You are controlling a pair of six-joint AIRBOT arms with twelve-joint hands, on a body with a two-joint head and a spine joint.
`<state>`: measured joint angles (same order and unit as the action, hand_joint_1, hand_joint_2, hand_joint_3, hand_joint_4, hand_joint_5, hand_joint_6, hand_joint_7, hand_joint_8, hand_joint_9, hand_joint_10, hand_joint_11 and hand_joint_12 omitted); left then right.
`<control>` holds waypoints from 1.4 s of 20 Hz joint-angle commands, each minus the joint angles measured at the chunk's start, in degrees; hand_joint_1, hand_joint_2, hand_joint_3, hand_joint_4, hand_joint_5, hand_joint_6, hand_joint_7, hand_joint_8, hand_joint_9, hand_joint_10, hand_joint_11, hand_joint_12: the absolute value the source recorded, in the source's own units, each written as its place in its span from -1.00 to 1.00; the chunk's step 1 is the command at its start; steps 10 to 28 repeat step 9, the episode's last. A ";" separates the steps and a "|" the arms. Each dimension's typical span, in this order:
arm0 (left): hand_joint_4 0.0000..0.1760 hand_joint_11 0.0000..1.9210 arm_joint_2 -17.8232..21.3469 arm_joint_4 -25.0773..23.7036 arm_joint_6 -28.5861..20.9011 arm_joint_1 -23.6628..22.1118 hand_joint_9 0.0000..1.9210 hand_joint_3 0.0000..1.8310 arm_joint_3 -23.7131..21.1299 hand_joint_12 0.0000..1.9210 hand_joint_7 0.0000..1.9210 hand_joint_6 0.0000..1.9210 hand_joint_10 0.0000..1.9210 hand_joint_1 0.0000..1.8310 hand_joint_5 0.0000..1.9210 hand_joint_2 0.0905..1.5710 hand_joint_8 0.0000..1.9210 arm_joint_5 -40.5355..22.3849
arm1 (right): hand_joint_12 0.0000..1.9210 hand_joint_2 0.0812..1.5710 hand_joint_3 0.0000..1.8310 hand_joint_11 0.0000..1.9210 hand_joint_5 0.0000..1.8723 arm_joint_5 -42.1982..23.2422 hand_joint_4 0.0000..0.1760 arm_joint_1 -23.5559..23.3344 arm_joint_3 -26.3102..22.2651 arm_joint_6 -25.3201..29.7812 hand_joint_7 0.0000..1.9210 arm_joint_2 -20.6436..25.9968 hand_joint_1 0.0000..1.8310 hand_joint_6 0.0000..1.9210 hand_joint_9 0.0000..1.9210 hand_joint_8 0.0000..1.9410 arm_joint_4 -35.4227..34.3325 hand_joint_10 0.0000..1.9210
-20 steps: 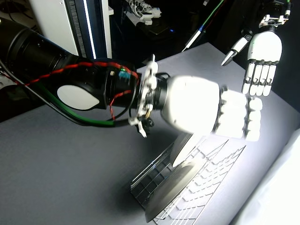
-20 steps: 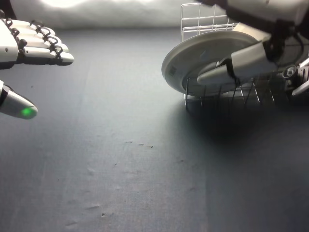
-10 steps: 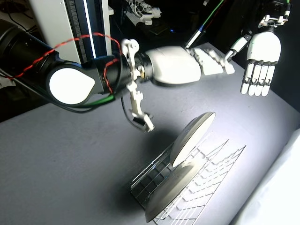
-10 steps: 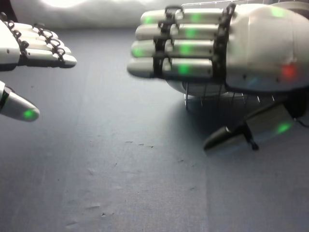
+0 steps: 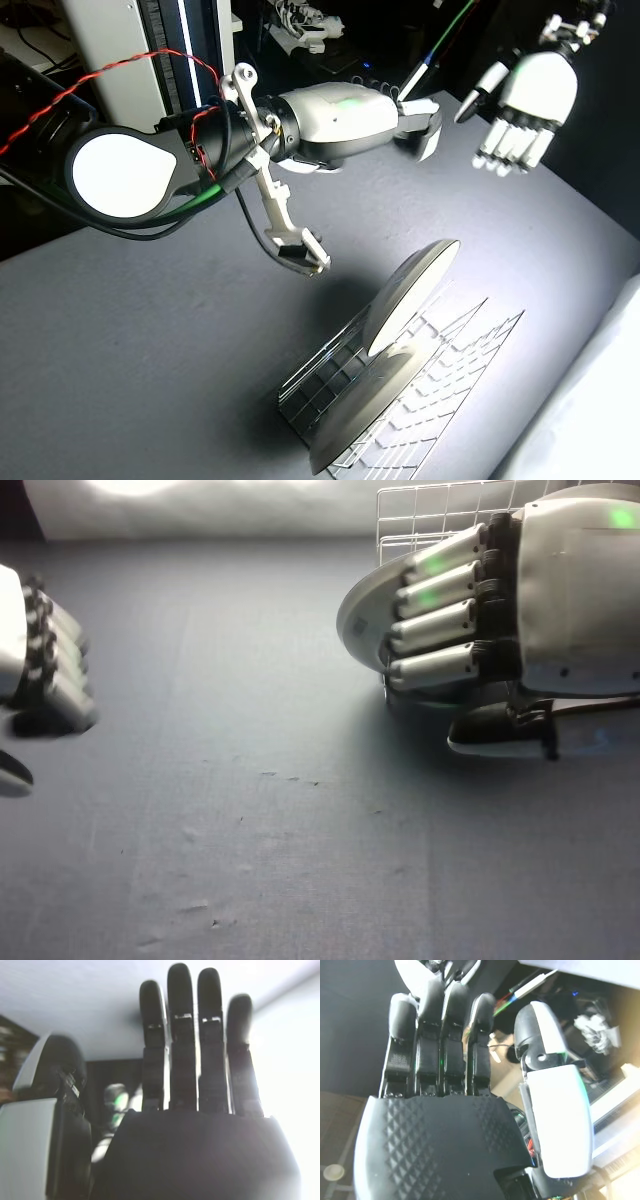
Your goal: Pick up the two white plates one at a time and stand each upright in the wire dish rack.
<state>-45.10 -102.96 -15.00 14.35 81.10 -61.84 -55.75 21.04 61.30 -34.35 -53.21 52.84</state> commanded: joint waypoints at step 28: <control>-1.00 0.55 1.46 4.30 -4.60 -7.54 0.50 -1.00 0.07 1.00 0.44 1.00 1.00 0.04 0.29 0.63 1.00 -7.04 | 1.00 1.00 -0.90 0.95 0.60 -4.20 0.96 -0.24 -3.71 -0.74 0.73 2.89 -0.24 1.00 0.82 1.00 -2.28 1.00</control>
